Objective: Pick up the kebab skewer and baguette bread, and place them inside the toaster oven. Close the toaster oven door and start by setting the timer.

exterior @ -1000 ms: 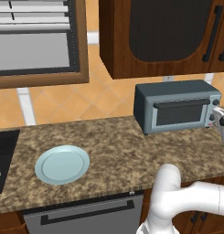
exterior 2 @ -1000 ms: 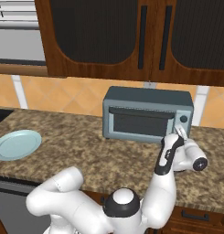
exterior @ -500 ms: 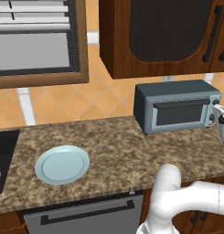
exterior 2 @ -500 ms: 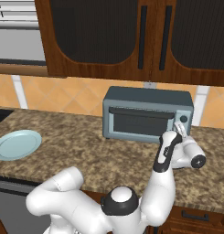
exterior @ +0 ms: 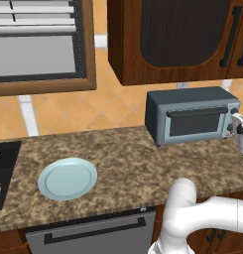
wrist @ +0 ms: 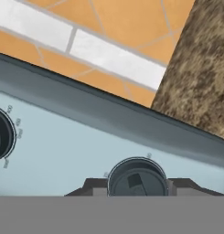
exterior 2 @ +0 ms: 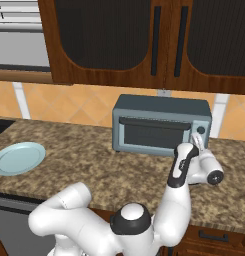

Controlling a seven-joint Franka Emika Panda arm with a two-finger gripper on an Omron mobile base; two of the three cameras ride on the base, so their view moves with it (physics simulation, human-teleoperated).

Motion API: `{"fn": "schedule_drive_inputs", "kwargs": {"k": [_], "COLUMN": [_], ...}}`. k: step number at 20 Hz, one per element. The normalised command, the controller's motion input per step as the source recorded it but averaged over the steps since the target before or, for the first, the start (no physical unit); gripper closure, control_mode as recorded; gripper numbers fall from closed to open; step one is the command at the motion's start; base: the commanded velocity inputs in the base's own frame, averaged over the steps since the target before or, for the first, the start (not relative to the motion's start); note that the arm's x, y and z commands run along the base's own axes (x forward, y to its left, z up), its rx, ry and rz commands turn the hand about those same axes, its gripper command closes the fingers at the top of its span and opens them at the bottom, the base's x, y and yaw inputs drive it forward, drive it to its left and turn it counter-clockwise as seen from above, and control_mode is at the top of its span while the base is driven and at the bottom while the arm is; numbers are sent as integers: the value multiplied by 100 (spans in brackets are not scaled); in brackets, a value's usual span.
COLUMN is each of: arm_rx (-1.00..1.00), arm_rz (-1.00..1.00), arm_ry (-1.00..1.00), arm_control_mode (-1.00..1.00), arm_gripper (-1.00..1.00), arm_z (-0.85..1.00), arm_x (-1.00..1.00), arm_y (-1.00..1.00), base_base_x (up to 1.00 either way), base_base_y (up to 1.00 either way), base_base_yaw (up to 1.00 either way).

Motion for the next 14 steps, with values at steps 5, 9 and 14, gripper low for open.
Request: {"fn": "schedule_drive_inputs", "kwargs": {"k": [5,9,14], "arm_rx": [24,27,27], "arm_rz": [-11,-12,-9], "arm_ry": [0,4,2], "arm_control_mode": [-100,-100,-100], "arm_gripper": [100,100,100], "arm_z": [27,23,22], "arm_x": [0,0,0], "arm_y": [0,0,0], "base_base_x": [0,0,0], "base_base_y": [0,0,0], "base_base_yaw": [0,0,0]}}
